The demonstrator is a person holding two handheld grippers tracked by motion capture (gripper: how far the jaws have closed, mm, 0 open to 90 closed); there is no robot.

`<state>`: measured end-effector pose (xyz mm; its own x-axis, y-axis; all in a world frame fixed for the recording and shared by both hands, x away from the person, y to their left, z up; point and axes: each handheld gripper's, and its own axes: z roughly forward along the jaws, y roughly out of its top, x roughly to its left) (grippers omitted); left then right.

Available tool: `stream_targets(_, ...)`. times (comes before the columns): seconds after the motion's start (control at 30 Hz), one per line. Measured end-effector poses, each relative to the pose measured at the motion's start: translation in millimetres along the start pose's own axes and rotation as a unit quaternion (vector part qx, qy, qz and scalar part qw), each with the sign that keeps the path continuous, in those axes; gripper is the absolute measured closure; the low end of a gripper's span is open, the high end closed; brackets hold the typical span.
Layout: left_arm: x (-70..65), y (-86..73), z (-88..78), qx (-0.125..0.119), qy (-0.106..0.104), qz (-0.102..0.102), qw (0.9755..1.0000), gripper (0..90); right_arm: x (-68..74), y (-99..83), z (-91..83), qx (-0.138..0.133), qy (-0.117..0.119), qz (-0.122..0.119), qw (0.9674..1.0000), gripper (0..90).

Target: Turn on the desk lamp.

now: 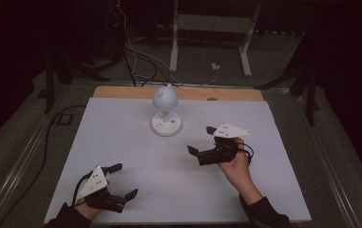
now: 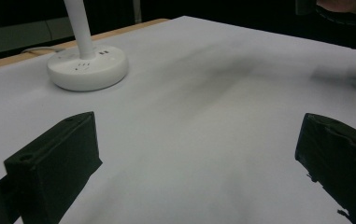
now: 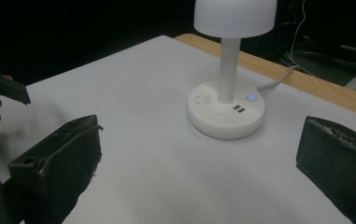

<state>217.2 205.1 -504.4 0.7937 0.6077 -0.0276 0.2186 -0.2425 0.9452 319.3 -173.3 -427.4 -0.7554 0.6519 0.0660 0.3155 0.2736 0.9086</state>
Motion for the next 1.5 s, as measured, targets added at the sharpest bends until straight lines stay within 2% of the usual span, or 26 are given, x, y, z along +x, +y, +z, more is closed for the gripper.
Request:
stream_targets(0.57, 0.3, 0.2, -0.7, -0.003, 0.0, -0.003, 1.0, 0.4, 3.1, 11.6, 25.3, 0.007, 0.01, -0.008, 0.9999, 0.0)
stream_targets(0.8, 0.3, 0.1, -1.0, -0.003, 0.0, -0.002, 1.0, 0.3, 2.8, 13.5, 37.2, 0.009, 0.025, -0.007, 0.9996, 0.0)
stream_targets(0.93, 0.6, 0.2, -1.1, -0.004, -0.001, -0.003, 1.0, 0.3, 4.3, 13.4, 46.3, 0.02, 0.014, -0.014, 0.9996, 0.0)
stream_targets(1.03, 0.6, 0.2, -1.2, -0.003, 0.0, -0.002, 1.0, 0.3, 3.6, 12.9, 50.3, 0.027, 0.018, -0.01, 0.9994, 0.0)
stream_targets(1.13, 0.8, 0.4, -1.3, -0.005, -0.001, -0.004, 1.0, 0.3, 3.0, 12.1, 56.4, 0.034, 0.011, -0.015, 0.9993, 0.0)
stream_targets(1.2, 0.7, 0.2, -1.3, -0.004, -0.001, -0.004, 1.0, 0.4, 1.0, 10.5, 62.9, 0.04, 0.012, -0.008, 0.9991, 0.0)
stream_targets(1.33, 1.1, 0.4, -1.6, -0.006, -0.001, -0.006, 1.0, 0.3, -1.2, 8.3, 69.6, 0.046, 0.005, -0.009, 0.9989, 0.0)
stream_targets(1.4, 1.1, 0.3, -1.7, -0.004, -0.002, -0.004, 1.0, 0.4, -3.9, 6.0, 77.5, 0.049, -0.004, 0.005, 0.9988, 0.0)
stream_targets(1.5, 1.3, 0.5, -1.6, -0.006, -0.002, -0.004, 1.0, 0.3, -6.5, 4.4, 85.3, 0.061, -0.02, 0.012, 0.9979, 0.0)
